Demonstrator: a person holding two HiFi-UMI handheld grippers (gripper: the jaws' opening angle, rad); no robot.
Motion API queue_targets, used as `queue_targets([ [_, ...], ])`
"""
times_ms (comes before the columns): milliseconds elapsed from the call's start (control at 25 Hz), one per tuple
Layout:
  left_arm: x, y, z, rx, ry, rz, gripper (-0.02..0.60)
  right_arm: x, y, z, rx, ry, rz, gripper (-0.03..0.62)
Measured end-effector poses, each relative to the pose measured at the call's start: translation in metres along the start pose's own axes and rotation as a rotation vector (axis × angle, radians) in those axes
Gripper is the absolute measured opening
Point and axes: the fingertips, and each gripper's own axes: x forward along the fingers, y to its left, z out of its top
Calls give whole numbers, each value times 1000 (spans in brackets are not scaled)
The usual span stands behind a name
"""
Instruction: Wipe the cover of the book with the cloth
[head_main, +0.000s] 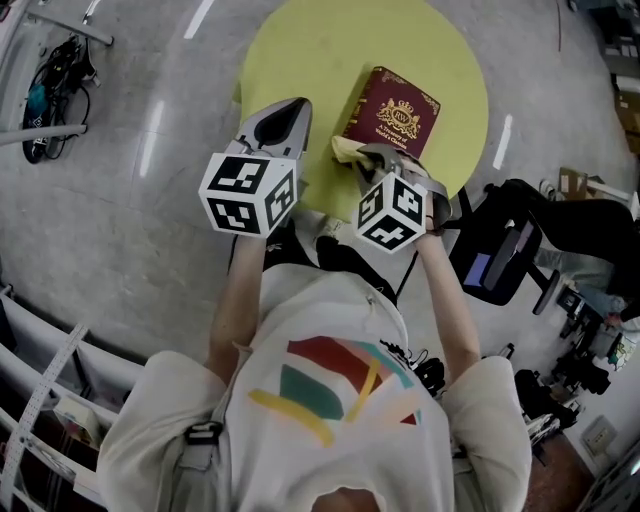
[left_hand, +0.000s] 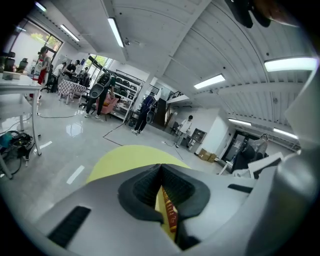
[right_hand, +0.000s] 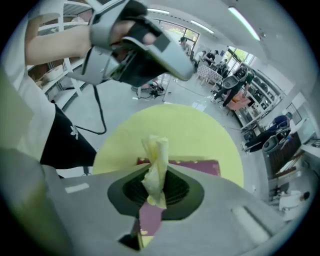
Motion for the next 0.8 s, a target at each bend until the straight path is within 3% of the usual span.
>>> queue_targets([
  [360, -23, 23, -12, -54, -7, 68, 15, 16, -142, 37, -155, -134, -230, 29],
  [520, -35, 40, -15, -83, -17, 104, 15, 40, -161, 40, -170, -91, -208, 29],
  [800, -56, 67, -22, -123, -39, 161, 16, 75, -158, 26, -219, 12, -154, 29],
])
